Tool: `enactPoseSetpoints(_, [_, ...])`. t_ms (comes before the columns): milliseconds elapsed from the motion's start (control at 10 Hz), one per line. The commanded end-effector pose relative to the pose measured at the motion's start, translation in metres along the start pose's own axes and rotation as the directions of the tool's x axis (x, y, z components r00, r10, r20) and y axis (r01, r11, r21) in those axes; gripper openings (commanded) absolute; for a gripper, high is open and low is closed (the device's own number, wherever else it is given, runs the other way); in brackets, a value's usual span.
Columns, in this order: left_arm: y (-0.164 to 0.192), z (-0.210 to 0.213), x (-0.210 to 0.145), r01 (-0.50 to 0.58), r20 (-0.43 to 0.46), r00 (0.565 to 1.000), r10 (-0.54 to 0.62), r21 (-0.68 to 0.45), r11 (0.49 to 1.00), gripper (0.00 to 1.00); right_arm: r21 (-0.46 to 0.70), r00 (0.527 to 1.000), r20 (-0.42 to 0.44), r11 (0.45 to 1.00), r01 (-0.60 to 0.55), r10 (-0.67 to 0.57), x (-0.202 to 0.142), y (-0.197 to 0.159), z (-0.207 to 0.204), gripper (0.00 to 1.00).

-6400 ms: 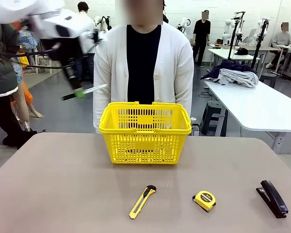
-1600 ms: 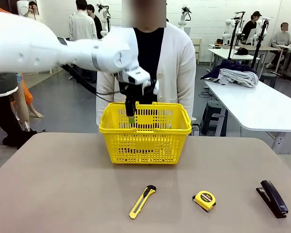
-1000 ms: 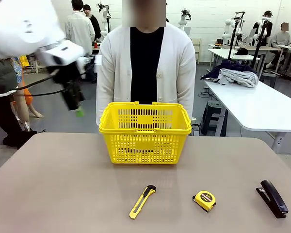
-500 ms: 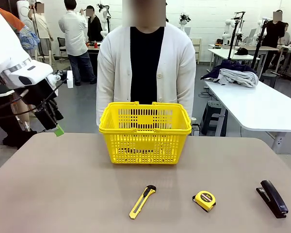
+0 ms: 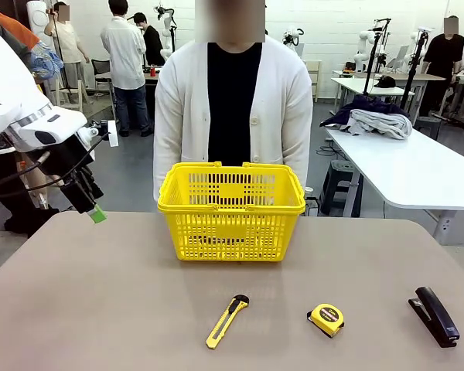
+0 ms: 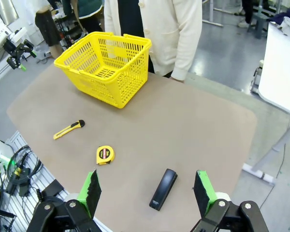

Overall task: Place the items the person wants into the basket.
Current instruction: Pick up the item the person points to and place it in the Market Basket.

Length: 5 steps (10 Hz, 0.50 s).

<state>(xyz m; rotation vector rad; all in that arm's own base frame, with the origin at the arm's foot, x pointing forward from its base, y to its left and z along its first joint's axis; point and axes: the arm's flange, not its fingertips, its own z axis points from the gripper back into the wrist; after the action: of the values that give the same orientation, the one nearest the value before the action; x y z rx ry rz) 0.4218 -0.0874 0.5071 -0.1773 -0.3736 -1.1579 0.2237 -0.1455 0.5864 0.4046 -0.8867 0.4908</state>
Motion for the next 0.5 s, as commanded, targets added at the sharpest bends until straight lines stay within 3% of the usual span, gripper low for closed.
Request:
enactPoseSetpoints(0, [0.0007, 0.0025, -0.0007, 0.005, 0.001, 1.000, -0.005, -0.001, 1.000, 0.98, 0.005, 1.000, 0.006, 1.000, 0.000, 0.000, 0.0003, -0.0001, -0.0018, 1.00])
enactPoseSetpoints(400, [0.0001, 0.0003, 0.0000, 0.000, 0.000, 1.000, 0.000, 0.000, 1.000, 0.99, 0.005, 1.000, 0.006, 1.000, 0.000, 0.000, 0.0003, -0.0001, -0.0018, 1.00])
